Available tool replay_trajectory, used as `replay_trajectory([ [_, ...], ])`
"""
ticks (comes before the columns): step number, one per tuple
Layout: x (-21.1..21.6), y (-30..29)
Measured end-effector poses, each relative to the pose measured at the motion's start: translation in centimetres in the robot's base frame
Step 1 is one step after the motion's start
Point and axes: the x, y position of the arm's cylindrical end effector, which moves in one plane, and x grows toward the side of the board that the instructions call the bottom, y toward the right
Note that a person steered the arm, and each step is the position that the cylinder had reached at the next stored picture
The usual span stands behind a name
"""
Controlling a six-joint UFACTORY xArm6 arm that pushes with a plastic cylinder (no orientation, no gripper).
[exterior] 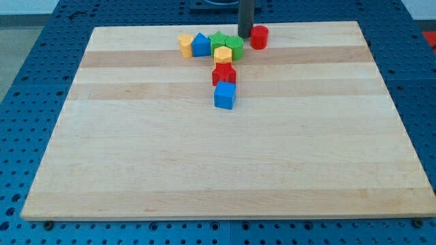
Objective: Move the red circle to the right side of the green circle
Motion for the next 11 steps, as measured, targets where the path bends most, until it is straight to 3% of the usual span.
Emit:
replay_trajectory([
  [1, -3.2, 0.0],
  [6, -2.1, 0.9],
  [8, -3.3, 4.4],
  [11, -1.2, 3.5],
])
